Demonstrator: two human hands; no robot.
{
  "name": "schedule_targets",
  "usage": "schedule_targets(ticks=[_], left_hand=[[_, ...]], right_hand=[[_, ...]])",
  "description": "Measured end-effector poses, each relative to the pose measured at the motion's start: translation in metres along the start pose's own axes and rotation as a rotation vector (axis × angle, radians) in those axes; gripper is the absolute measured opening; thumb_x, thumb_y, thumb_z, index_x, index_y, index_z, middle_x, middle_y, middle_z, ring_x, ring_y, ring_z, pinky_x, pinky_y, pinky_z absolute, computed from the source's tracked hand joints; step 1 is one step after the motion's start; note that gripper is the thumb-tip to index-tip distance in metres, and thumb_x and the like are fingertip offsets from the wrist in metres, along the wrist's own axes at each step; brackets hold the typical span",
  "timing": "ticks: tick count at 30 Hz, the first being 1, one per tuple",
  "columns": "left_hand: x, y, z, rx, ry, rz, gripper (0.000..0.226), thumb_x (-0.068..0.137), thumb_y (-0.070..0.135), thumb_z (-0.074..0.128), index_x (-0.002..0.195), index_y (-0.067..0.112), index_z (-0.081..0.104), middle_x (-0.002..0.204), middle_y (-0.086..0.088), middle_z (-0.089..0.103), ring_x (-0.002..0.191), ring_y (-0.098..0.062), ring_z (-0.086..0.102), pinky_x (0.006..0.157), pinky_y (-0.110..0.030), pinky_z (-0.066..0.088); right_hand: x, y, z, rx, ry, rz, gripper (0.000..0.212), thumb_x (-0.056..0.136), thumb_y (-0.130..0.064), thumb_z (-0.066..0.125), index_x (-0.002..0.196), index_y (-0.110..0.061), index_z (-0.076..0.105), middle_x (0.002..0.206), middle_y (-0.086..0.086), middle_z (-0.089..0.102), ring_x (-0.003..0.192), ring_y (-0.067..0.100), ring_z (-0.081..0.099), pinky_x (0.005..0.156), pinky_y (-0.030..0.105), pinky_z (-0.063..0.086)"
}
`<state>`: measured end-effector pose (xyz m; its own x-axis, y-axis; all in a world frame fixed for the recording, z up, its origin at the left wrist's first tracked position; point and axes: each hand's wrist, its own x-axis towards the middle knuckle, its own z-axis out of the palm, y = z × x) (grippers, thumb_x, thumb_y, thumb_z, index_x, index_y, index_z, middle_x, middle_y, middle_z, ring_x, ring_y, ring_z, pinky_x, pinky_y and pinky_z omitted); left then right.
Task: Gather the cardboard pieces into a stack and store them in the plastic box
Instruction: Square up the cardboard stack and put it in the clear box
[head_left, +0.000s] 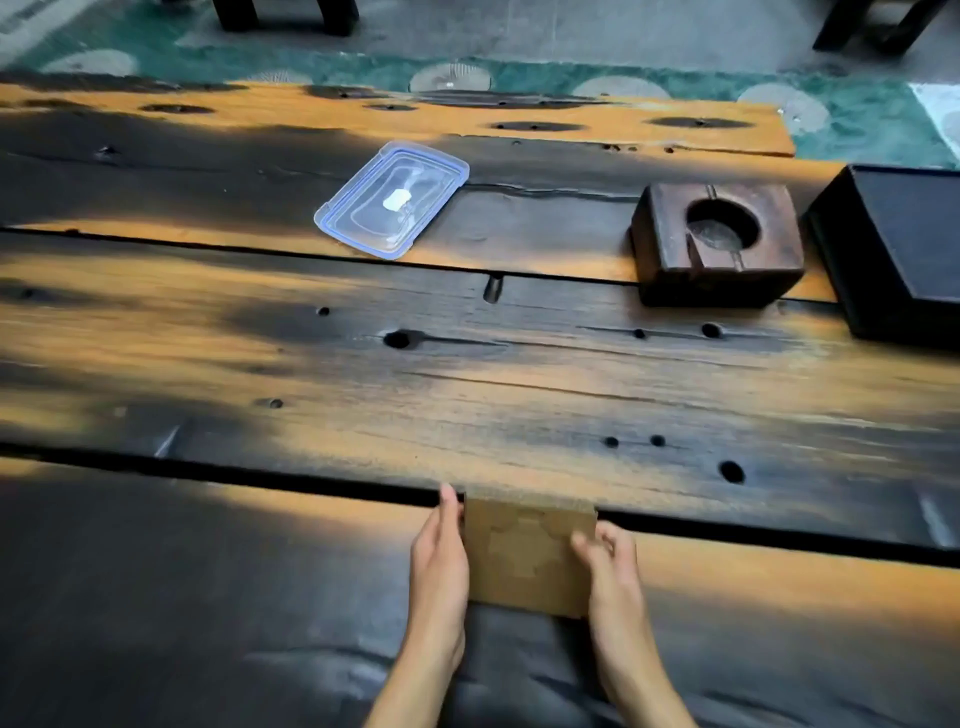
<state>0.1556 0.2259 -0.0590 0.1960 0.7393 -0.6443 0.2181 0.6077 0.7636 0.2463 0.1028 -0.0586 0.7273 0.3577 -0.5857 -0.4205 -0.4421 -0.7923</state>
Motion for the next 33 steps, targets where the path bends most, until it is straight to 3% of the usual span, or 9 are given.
schedule_targets(ticks=[3, 8, 13, 18, 23, 25, 28, 31, 33], left_hand=[[0.038, 0.03, 0.019, -0.083, -0.068, 0.162, 0.038, 0.107, 0.042, 0.052, 0.082, 0.024, 0.074, 0.094, 0.018, 0.071, 0.085, 0.012, 0.063, 0.085, -0.019, 0.044], [0.079, 0.062, 0.04, -0.155, -0.268, 0.573, 0.036, 0.101, 0.04, 0.051, 0.105, 0.021, 0.081, 0.111, -0.003, 0.08, 0.11, -0.015, 0.072, 0.095, -0.022, 0.053], [0.106, 0.041, 0.045, -0.083, -0.257, 0.69, 0.048, 0.099, 0.05, 0.047, 0.105, 0.013, 0.078, 0.106, -0.001, 0.08, 0.108, -0.015, 0.072, 0.09, -0.015, 0.049], [0.111, 0.033, 0.066, -0.115, -0.207, 0.704, 0.055, 0.101, 0.061, 0.041, 0.102, 0.021, 0.08, 0.107, 0.002, 0.08, 0.108, -0.017, 0.071, 0.097, -0.029, 0.05], [0.109, 0.041, 0.072, -0.055, -0.26, 0.744, 0.048, 0.098, 0.048, 0.04, 0.112, 0.022, 0.077, 0.116, 0.01, 0.077, 0.119, -0.007, 0.065, 0.101, -0.015, 0.043], [0.105, 0.041, 0.072, -0.041, -0.276, 0.787, 0.049, 0.101, 0.049, 0.038, 0.113, 0.023, 0.077, 0.118, 0.009, 0.077, 0.12, -0.008, 0.066, 0.101, -0.013, 0.043], [0.104, 0.036, 0.071, -0.002, -0.271, 0.77, 0.041, 0.099, 0.043, 0.043, 0.109, 0.024, 0.078, 0.113, 0.007, 0.078, 0.115, -0.014, 0.069, 0.102, -0.029, 0.047], [0.104, 0.028, 0.07, -0.138, -0.287, 0.725, 0.044, 0.099, 0.056, 0.05, 0.113, 0.023, 0.076, 0.095, -0.011, 0.081, 0.098, -0.028, 0.074, 0.095, -0.051, 0.046], [0.102, 0.024, 0.07, -0.15, -0.307, 0.714, 0.047, 0.097, 0.058, 0.046, 0.112, 0.025, 0.076, 0.089, -0.018, 0.08, 0.089, -0.033, 0.075, 0.09, -0.052, 0.049]], right_hand=[[0.041, -0.041, 0.015, 0.158, 0.028, -0.096, 0.074, 0.084, -0.07, 0.05, 0.136, -0.019, 0.064, 0.139, -0.008, 0.063, 0.131, 0.004, 0.054, 0.12, 0.034, 0.032], [0.074, -0.08, 0.021, 0.206, 0.22, -0.389, 0.039, 0.083, -0.069, 0.047, 0.1, -0.042, 0.07, 0.094, -0.053, 0.062, 0.099, -0.031, 0.054, 0.083, -0.009, 0.035], [0.11, -0.052, 0.025, 0.25, 0.262, -0.451, 0.027, 0.109, -0.032, 0.038, 0.109, -0.037, 0.065, 0.12, -0.013, 0.063, 0.091, -0.021, 0.056, 0.081, -0.009, 0.032], [0.116, -0.049, 0.042, 0.305, 0.422, -0.486, 0.053, 0.108, -0.029, 0.043, 0.07, -0.051, 0.072, 0.081, -0.033, 0.062, 0.07, -0.038, 0.048, 0.066, -0.013, 0.029], [0.13, -0.044, 0.032, 0.32, 0.403, -0.507, 0.035, 0.1, -0.029, 0.047, 0.113, -0.013, 0.075, 0.111, -0.001, 0.075, 0.087, -0.016, 0.059, 0.081, -0.006, 0.039], [0.128, -0.044, 0.025, 0.321, 0.417, -0.482, 0.026, 0.107, -0.02, 0.048, 0.107, -0.023, 0.074, 0.094, -0.003, 0.066, 0.078, -0.019, 0.059, 0.073, -0.009, 0.035], [0.121, -0.045, 0.022, 0.287, 0.402, -0.487, 0.043, 0.107, -0.014, 0.045, 0.09, 0.01, 0.076, 0.071, 0.018, 0.067, 0.072, 0.005, 0.062, 0.074, 0.016, 0.05], [0.113, -0.052, 0.024, 0.36, 0.369, -0.475, 0.057, 0.105, -0.021, 0.052, 0.056, -0.035, 0.079, 0.062, -0.023, 0.073, 0.061, -0.022, 0.06, 0.063, -0.002, 0.044], [0.112, -0.049, 0.026, 0.341, 0.342, -0.543, 0.052, 0.099, -0.029, 0.054, 0.051, -0.029, 0.074, 0.059, -0.023, 0.071, 0.057, -0.02, 0.061, 0.057, -0.004, 0.04]])
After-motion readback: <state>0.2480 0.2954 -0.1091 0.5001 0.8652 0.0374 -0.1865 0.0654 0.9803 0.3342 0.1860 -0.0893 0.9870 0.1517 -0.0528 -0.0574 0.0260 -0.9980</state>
